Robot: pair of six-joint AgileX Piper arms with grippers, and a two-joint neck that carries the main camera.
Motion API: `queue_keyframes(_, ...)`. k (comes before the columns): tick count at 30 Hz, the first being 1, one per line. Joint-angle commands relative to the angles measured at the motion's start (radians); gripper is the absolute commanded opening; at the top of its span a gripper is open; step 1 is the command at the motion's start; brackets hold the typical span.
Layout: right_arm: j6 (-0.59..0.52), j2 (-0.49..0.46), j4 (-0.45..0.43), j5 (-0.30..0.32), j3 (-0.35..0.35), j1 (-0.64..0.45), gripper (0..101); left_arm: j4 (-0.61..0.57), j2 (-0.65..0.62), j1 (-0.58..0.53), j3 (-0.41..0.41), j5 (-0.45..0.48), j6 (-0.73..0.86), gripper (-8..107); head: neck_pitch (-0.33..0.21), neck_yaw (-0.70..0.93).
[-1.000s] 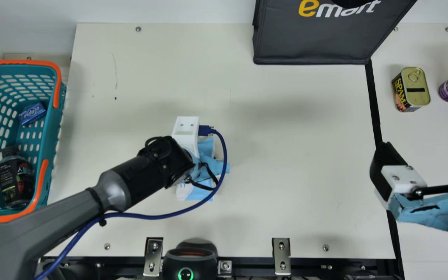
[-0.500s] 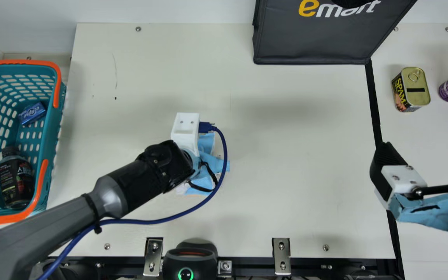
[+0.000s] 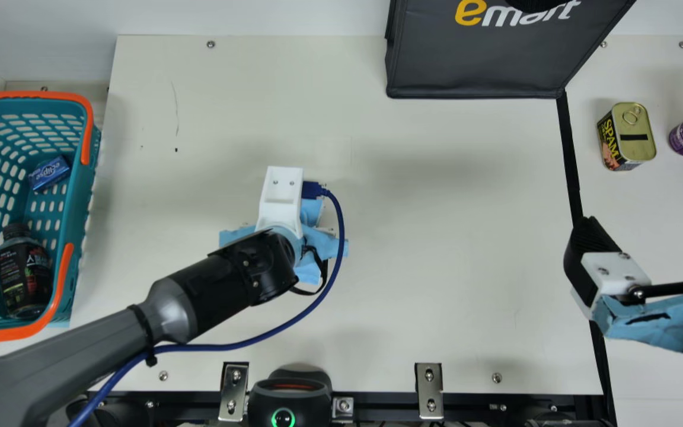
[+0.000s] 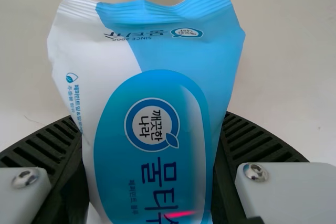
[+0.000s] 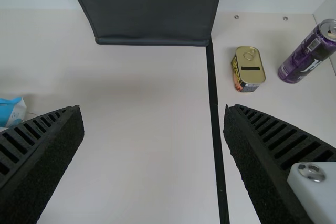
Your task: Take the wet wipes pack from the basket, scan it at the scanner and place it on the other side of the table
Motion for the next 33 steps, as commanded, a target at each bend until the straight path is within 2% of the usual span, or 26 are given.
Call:
queue_keyframes(1, 0.0, 0.0, 0.0, 0.0, 0.0, 0.0, 95, 0.015, 0.001, -0.001, 0.003, -0.004, -0.008, -8, -0.029, 0.002)
queue_keyframes(9, 0.0, 0.0, 0.0, 0.001, 0.0, 0.0, 95, 0.027, 0.009, 0.002, 0.004, -0.02, -0.018, -8, -0.029, 0.002)
queue_keyframes(16, 0.0, 0.0, 0.0, 0.0, 0.0, 0.0, 95, -0.04, 0.019, -0.001, -0.039, -0.026, 0.022, -8, -0.029, 0.002)
queue_keyframes(25, 0.0, 0.0, 0.0, 0.0, 0.0, 0.0, 95, -0.153, 0.085, -0.027, -0.195, 0.01, 0.09, -8, -0.029, 0.002)
queue_keyframes(33, 0.0, 0.0, 0.0, 0.0, 0.0, 0.0, 95, -0.196, 0.184, -0.05, -0.354, 0.053, 0.098, -8, -0.029, 0.002)
